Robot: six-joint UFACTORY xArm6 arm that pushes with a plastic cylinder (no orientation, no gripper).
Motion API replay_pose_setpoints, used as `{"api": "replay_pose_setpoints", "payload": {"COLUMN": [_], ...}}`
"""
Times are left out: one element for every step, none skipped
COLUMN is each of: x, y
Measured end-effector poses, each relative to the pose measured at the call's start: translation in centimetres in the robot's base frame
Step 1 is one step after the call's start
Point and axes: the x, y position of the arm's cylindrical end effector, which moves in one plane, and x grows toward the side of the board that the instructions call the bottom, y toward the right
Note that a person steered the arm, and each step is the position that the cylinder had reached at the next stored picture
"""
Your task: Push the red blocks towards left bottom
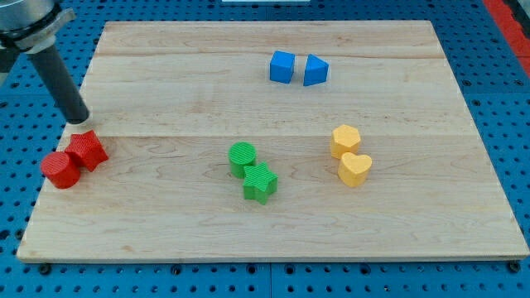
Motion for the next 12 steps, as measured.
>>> {"api": "replay_pose_setpoints", "payload": {"x": [1.0,0.8,0.7,2.0,5.9,9.5,7.4,5.5,9.1,3.8,1.3,-0.6], "y": [-2.3,-2.4,-2.4,-2.3,-2.3,-2.0,-0.2,3.1,6.5,4.3,0.7,9.8]}}
